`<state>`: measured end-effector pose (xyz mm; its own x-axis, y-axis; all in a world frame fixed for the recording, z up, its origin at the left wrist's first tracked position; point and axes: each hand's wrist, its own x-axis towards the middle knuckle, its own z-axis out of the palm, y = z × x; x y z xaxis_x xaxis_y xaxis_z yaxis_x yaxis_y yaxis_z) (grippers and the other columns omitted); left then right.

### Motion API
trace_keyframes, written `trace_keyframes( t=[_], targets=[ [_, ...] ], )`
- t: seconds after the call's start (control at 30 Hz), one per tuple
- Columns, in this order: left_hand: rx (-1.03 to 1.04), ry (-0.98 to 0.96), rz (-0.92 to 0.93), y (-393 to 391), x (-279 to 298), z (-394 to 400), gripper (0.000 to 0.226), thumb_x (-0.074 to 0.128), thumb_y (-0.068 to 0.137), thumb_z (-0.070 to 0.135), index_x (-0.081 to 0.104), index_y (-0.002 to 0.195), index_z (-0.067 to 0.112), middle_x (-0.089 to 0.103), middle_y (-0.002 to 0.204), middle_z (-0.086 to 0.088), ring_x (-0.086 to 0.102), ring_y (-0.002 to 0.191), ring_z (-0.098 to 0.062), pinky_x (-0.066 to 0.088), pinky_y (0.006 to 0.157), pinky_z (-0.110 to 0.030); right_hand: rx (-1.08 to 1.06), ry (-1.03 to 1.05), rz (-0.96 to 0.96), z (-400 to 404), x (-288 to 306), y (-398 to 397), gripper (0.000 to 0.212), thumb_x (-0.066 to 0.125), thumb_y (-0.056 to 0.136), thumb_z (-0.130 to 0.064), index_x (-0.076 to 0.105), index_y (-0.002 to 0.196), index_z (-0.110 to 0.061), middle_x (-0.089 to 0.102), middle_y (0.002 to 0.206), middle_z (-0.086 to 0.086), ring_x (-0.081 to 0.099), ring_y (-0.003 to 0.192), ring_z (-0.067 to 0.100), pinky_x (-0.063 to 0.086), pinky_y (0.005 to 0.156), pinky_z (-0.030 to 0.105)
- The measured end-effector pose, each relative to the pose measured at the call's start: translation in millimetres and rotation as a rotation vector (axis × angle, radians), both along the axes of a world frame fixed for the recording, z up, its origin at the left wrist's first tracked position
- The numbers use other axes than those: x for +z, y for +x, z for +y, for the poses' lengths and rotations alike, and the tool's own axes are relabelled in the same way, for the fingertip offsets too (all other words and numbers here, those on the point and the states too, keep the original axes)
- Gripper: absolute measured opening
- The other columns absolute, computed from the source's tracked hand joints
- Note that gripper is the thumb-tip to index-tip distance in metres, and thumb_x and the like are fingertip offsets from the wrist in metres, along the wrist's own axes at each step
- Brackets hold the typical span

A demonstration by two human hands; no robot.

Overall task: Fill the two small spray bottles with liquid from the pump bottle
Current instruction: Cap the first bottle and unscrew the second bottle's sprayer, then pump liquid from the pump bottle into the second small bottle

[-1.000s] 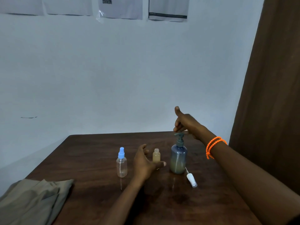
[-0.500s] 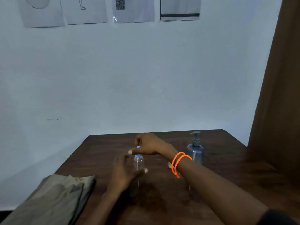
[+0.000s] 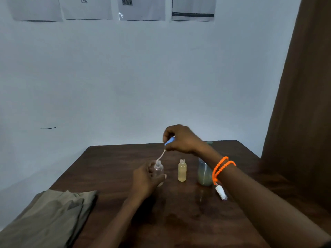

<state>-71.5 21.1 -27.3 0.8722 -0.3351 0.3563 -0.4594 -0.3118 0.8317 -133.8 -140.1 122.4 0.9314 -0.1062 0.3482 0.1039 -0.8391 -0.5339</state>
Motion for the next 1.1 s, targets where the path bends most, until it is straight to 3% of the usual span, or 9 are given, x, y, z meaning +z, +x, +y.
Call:
trace_keyframes(
  t=[0.2, 0.3, 0.47, 0.57, 0.67, 0.77, 0.9, 1.0, 1.1],
  targets=[
    [0.042, -0.125, -0.051, -16, 7, -28, 0.036, 0.082, 0.073, 0.020, 0.067, 0.099, 0.040, 0.071, 0.079, 0.020, 0.067, 0.077, 0.007, 0.052, 0.068, -0.015, -0.173, 0.102, -0.120, -37, -36, -85, 0.020, 0.083, 0.073, -0.014, 0.064, 0.075, -0.018, 0.062, 0.065, -0.012, 0.055, 0.058, -0.006, 0.039, 0.054, 0.008],
    [0.053, -0.202, -0.098, -19, 3, -38, 0.033, 0.082, 0.076, 0.021, 0.066, 0.098, 0.040, 0.073, 0.088, 0.015, 0.068, 0.083, -0.001, 0.057, 0.075, -0.028, -0.172, 0.124, 0.066, -44, -84, -109, 0.023, 0.083, 0.075, -0.011, 0.063, 0.075, -0.022, 0.066, 0.073, -0.007, 0.062, 0.064, -0.005, 0.047, 0.056, 0.013],
    [0.036, -0.260, -0.106, -25, 5, -52, 0.050, 0.088, 0.074, 0.033, 0.065, 0.118, 0.035, 0.072, 0.103, 0.016, 0.068, 0.093, 0.001, 0.059, 0.079, -0.026, -0.227, -0.042, 0.230, -48, -136, -115, 0.026, 0.085, 0.069, -0.025, 0.060, 0.073, -0.025, 0.065, 0.076, -0.007, 0.059, 0.065, 0.001, 0.046, 0.056, 0.016],
    [-0.004, -0.287, -0.106, -29, 9, -60, 0.058, 0.092, 0.066, 0.044, 0.063, 0.116, 0.033, 0.073, 0.101, 0.015, 0.069, 0.087, 0.001, 0.061, 0.074, -0.028, -0.255, -0.100, 0.214, -52, -114, -112, 0.027, 0.085, 0.069, -0.035, 0.061, 0.071, -0.023, 0.065, 0.073, -0.007, 0.061, 0.067, 0.004, 0.049, 0.058, 0.023],
    [-0.074, -0.248, -0.156, -38, 21, -70, 0.052, 0.092, 0.067, 0.045, 0.068, 0.111, 0.033, 0.073, 0.097, 0.018, 0.067, 0.088, 0.004, 0.053, 0.073, -0.012, -0.343, -0.086, -0.083, -62, -66, -100, 0.029, 0.074, 0.081, -0.037, 0.060, 0.064, -0.019, 0.062, 0.063, -0.006, 0.059, 0.061, 0.004, 0.042, 0.055, 0.021],
    [-0.132, -0.239, -0.196, -40, 26, -84, 0.050, 0.092, 0.069, 0.039, 0.072, 0.114, 0.035, 0.074, 0.101, 0.018, 0.067, 0.089, 0.000, 0.054, 0.076, -0.017, -0.486, 0.023, -0.307, -80, -13, -71, 0.032, 0.065, 0.089, -0.039, 0.060, 0.067, -0.016, 0.062, 0.063, -0.005, 0.058, 0.063, 0.004, 0.042, 0.059, 0.020],
    [-0.171, -0.216, -0.238, -39, 25, -100, 0.053, 0.092, 0.070, 0.037, 0.074, 0.119, 0.032, 0.075, 0.112, 0.015, 0.067, 0.096, 0.002, 0.052, 0.081, -0.013, -0.469, 0.213, -0.141, -96, 8, -22, 0.036, 0.062, 0.091, -0.036, 0.067, 0.075, -0.004, 0.073, 0.072, 0.005, 0.071, 0.074, 0.023, 0.056, 0.073, 0.034],
    [-0.188, -0.247, -0.222, -37, 21, -108, 0.055, 0.092, 0.068, 0.037, 0.075, 0.120, 0.032, 0.075, 0.112, 0.016, 0.068, 0.098, 0.001, 0.057, 0.083, -0.023, -0.424, 0.227, 0.062, -96, -2, -1, 0.033, 0.062, 0.093, -0.028, 0.070, 0.082, 0.001, 0.076, 0.080, 0.011, 0.074, 0.077, 0.026, 0.058, 0.075, 0.034],
    [-0.188, -0.279, -0.219, -36, 18, -112, 0.054, 0.092, 0.068, 0.036, 0.075, 0.119, 0.031, 0.075, 0.108, 0.017, 0.069, 0.097, -0.002, 0.056, 0.079, -0.024, -0.413, 0.293, 0.161, -94, -10, 6, 0.019, 0.061, 0.092, -0.023, 0.066, 0.082, -0.007, 0.077, 0.083, 0.011, 0.069, 0.063, 0.020, 0.048, 0.055, 0.022]
  ],
)
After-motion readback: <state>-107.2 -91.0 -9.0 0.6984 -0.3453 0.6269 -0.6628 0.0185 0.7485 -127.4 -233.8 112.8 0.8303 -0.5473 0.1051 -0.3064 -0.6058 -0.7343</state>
